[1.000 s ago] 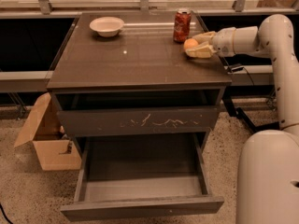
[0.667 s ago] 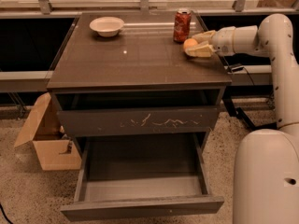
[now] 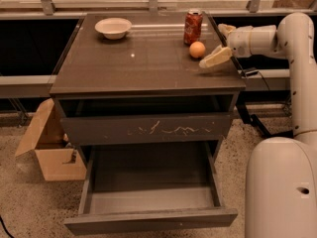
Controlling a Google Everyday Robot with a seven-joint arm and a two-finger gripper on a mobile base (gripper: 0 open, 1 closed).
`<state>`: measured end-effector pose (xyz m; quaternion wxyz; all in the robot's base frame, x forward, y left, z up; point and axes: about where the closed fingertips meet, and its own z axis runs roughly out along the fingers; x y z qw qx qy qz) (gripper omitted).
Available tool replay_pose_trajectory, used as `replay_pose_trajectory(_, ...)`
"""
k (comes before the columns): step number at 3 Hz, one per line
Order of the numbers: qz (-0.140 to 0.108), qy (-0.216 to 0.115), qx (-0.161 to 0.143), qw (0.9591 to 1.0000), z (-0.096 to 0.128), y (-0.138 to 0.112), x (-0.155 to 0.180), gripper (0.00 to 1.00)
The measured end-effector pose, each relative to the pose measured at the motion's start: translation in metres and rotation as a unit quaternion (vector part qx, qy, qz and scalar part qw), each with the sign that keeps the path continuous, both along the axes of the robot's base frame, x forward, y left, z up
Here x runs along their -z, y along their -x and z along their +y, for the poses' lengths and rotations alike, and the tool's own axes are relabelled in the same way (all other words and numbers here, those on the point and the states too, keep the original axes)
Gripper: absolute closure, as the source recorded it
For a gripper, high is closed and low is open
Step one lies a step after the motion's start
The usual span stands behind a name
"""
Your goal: Pick orange from middle drawer and place on counter
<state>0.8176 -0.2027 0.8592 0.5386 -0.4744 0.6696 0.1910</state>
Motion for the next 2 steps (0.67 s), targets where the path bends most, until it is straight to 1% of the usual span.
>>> replay_pose_trajectory(1,-0.036,0.001,0.007,0.9993,-0.011,0.004,-0.031,0.00)
replay_pose_trajectory(2,-0.066,-0.003,0.005,0.9978,-0.017,0.014,-0.063,0.00)
